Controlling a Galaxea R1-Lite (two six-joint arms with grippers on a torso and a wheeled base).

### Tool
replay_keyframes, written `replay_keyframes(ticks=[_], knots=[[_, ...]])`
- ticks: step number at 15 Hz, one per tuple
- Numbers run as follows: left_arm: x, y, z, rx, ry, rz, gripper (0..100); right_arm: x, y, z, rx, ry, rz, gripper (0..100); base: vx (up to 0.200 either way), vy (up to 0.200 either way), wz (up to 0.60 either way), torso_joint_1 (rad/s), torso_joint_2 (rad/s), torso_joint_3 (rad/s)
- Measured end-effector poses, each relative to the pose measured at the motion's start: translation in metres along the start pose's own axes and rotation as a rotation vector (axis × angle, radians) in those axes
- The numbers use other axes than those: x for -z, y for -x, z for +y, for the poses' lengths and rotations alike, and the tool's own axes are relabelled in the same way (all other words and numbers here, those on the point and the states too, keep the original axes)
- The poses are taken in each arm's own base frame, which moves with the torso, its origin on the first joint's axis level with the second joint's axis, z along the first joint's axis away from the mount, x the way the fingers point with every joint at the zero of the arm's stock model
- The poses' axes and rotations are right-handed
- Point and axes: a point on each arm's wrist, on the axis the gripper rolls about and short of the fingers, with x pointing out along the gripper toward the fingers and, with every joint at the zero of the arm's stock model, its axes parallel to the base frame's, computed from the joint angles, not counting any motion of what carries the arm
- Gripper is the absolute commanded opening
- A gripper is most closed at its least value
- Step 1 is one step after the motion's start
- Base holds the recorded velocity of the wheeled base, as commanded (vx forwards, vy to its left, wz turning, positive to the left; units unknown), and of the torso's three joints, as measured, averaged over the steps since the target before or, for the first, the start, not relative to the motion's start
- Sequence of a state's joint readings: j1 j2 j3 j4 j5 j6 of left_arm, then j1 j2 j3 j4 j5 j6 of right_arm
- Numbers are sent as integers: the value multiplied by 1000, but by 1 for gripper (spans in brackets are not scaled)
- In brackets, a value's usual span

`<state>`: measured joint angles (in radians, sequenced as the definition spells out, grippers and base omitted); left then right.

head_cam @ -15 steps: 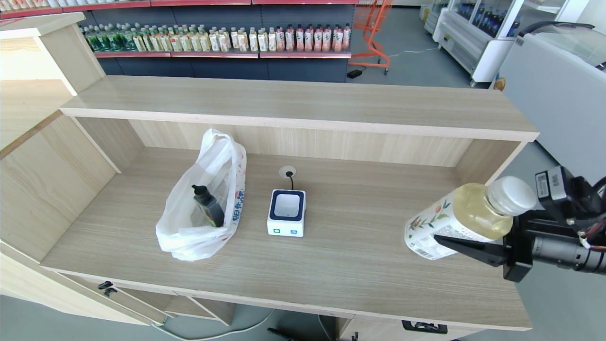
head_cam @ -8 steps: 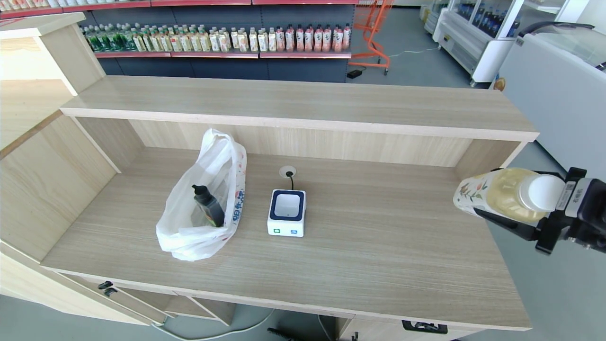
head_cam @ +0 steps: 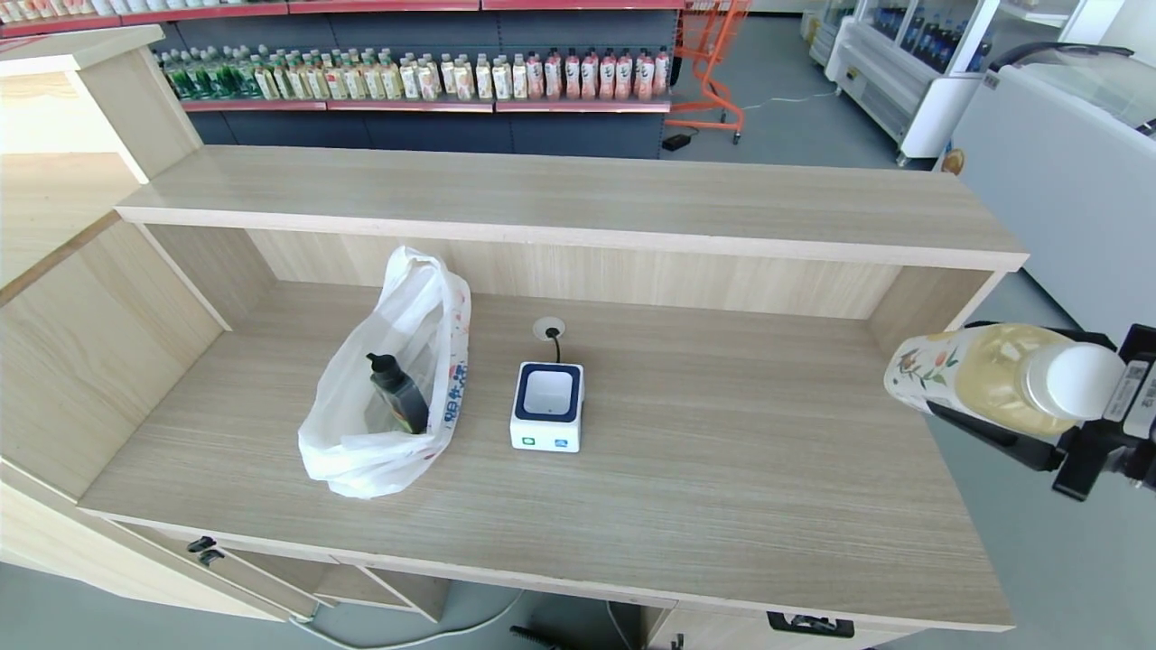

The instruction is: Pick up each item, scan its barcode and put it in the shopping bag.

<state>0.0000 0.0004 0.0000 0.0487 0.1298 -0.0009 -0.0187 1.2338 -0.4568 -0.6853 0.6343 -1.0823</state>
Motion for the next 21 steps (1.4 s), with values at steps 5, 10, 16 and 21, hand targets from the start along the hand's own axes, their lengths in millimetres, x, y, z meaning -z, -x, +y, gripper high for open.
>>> replay_keyframes(ticks=[5,10,16,21], knots=[[0,0,0,0,1,0,100,-10,6,12,-84,-74,-8,0,0,200,0,-1,1,2],[0,0,0,0,0,0,100,-8,-4,8,-99,-77,-21,0,0,200,0,2,0,5],[0,0,0,0,-7,0,100,3,-26,1,-124,-90,-10,0,33,0,0,2,1,0],[0,0,0,-1,-5,1,100,8,-39,6,-167,-108,-13,0,120,0,0,-8,-5,4]])
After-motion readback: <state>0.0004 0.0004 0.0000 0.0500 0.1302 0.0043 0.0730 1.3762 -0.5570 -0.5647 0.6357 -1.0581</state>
